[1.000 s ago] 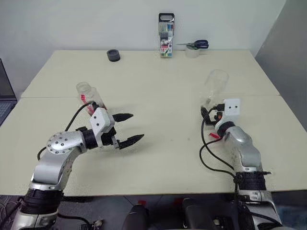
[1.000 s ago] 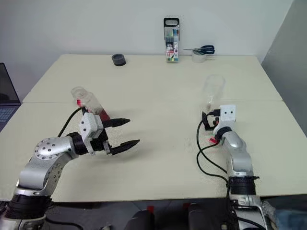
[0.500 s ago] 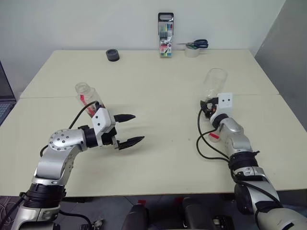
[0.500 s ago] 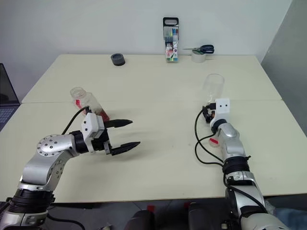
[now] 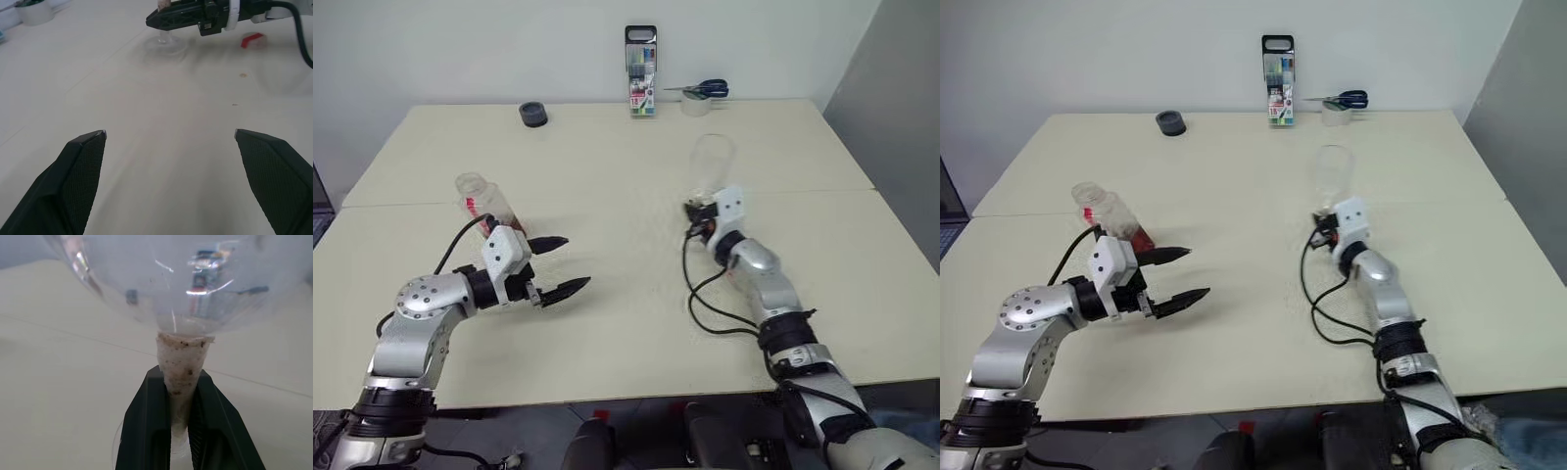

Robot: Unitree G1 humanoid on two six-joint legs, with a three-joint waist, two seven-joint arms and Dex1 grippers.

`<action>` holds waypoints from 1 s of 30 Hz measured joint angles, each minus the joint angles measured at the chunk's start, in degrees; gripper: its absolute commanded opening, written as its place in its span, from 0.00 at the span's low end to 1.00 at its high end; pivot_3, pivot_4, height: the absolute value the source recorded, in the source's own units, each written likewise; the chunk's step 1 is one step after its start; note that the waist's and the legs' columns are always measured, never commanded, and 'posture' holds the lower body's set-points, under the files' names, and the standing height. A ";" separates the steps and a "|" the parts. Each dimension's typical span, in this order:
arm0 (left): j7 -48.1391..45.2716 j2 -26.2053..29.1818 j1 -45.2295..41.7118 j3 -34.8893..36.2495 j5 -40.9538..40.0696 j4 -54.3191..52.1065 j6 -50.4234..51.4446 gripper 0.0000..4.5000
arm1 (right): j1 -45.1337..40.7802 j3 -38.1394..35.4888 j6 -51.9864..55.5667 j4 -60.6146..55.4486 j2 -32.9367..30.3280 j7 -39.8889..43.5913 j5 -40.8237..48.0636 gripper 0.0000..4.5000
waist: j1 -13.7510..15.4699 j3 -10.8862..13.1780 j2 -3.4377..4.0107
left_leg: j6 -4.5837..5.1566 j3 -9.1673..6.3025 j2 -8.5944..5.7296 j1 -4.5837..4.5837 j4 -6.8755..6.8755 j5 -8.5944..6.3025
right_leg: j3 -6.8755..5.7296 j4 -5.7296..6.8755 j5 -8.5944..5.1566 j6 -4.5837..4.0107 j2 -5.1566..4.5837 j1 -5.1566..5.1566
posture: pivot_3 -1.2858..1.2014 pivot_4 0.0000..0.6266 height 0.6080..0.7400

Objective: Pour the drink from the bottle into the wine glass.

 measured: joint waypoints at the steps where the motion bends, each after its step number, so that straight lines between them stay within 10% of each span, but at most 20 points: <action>1: 0.29 0.31 0.82 0.16 -0.02 -0.20 0.41 1.00 | 0.10 1.30 -0.14 -0.24 1.09 0.56 -0.37 0.03 | 0.00 0.00 0.00 | 0.00 -0.01 -0.01 0.02 -0.05 0.00 | -0.01 0.00 0.00 0.00 -0.01 0.00 | 0.52 0.24 1.00; 17: 4.27 1.48 4.93 4.10 -1.56 -8.98 7.53 1.00 | -3.53 7.60 -4.07 11.34 8.16 4.70 -3.16 0.03 | 0.22 -0.01 -0.02 | -0.02 -0.05 -0.01 0.11 -0.17 0.02 | -0.06 -0.01 0.00 -0.01 -0.01 0.01 | 0.52 0.24 1.00; 30: 5.37 1.45 3.11 4.10 -1.93 -10.19 9.17 1.00 | -3.30 7.37 -3.73 11.71 8.59 5.03 -2.84 1.00 | 0.23 -0.01 -0.01 | -0.03 -0.07 -0.02 0.10 -0.21 0.02 | -0.06 -0.03 0.00 -0.02 -0.02 0.01 | 0.52 0.24 1.00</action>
